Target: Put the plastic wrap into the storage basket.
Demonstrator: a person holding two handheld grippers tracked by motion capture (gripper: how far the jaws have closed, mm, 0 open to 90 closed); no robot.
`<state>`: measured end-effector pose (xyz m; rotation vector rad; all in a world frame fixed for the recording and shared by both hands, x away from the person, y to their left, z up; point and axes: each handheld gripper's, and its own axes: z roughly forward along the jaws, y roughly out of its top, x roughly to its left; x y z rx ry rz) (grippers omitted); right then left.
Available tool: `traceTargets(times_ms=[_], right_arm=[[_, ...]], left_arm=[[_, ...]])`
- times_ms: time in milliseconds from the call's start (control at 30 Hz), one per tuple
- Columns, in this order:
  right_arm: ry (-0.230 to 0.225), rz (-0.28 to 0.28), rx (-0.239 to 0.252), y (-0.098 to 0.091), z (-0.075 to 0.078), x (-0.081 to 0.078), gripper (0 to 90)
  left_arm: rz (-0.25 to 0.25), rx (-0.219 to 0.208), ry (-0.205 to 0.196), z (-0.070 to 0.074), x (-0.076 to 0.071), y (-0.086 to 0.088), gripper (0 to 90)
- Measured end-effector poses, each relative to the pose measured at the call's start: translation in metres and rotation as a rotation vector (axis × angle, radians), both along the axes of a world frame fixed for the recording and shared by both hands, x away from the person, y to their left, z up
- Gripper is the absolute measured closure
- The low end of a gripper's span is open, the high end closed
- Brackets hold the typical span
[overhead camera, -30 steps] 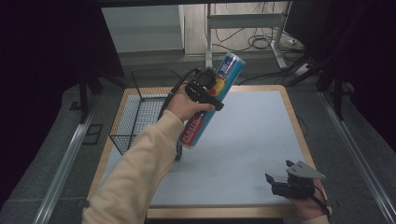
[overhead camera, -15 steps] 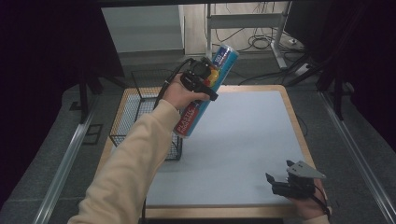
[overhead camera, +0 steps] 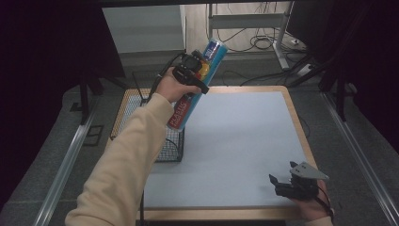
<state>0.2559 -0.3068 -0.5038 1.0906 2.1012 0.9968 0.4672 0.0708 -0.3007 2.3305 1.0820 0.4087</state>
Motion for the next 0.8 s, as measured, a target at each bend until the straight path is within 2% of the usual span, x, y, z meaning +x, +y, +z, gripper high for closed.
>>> traceTargets(times_ms=[333,500,633,667,800], right_arm=[[-0.003,-0.001,-0.009,0.002,0.000,0.000,10.9],[-0.001,-0.002,-0.010,0.002,-0.001,0.000,10.9],[-0.001,-0.002,-0.012,0.002,-0.001,0.000,10.9],[-0.003,-0.001,-0.013,0.002,-0.001,0.000,10.9],[-0.001,-0.002,-0.016,0.001,-0.001,0.000,10.9]], left_arm=[[0.048,-0.001,0.010,-0.012,-0.001,0.030,31.9],[0.070,0.016,0.019,-0.019,0.001,0.040,31.9],[0.116,0.021,0.016,-0.030,0.006,0.050,31.9],[0.131,0.031,0.022,-0.036,0.010,0.054,31.9],[0.146,0.043,0.037,-0.046,0.015,0.059,31.9]])
